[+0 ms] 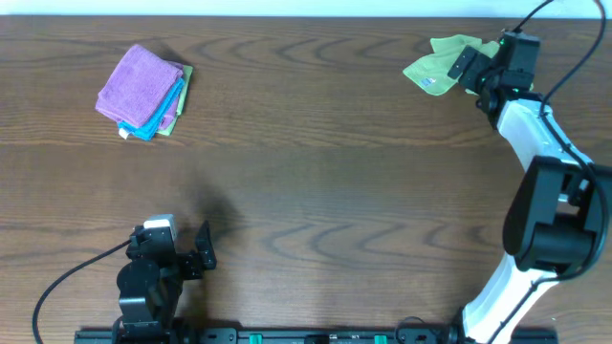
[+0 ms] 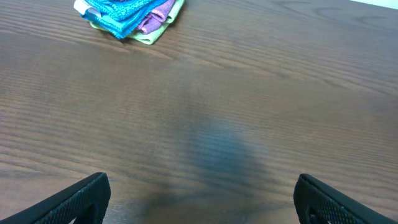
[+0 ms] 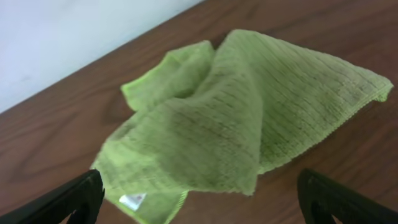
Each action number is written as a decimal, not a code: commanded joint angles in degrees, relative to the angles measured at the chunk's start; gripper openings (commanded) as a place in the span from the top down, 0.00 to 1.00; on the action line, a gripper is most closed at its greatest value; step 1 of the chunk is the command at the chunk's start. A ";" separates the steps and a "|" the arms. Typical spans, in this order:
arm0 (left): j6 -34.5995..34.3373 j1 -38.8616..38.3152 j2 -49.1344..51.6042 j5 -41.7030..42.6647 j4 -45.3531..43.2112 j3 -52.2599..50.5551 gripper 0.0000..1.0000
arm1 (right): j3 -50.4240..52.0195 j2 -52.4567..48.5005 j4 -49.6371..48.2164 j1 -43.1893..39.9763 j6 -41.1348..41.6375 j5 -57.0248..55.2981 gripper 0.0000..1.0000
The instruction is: Fold the cloth
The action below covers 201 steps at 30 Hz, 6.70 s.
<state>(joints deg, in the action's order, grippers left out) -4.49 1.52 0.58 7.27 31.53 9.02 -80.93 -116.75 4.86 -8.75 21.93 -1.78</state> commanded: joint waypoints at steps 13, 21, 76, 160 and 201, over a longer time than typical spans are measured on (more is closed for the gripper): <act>-0.20 0.39 -0.33 -0.28 -0.11 -0.57 0.05 | -1.01 -9.01 -4.85 -0.17 0.94 -4.42 0.19; -0.20 0.39 -0.33 -0.28 -0.11 -0.57 0.05 | -0.98 -9.81 -3.67 0.15 0.96 -3.61 0.99; -0.20 0.39 -0.33 -0.28 -0.11 -0.57 0.05 | -0.63 32.00 -19.12 18.25 16.55 91.01 0.01; -0.20 0.39 -0.33 -0.28 -0.11 -0.57 0.05 | 29.77 18.56 17.59 26.16 -2.21 8.37 0.49; -0.20 0.39 -0.33 -0.28 -0.11 -0.57 0.05 | 25.18 15.61 21.81 26.21 -0.74 11.45 0.79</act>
<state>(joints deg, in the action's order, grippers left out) -4.49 1.52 0.58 7.27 31.53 9.02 -54.61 -100.77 26.39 17.10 21.02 9.43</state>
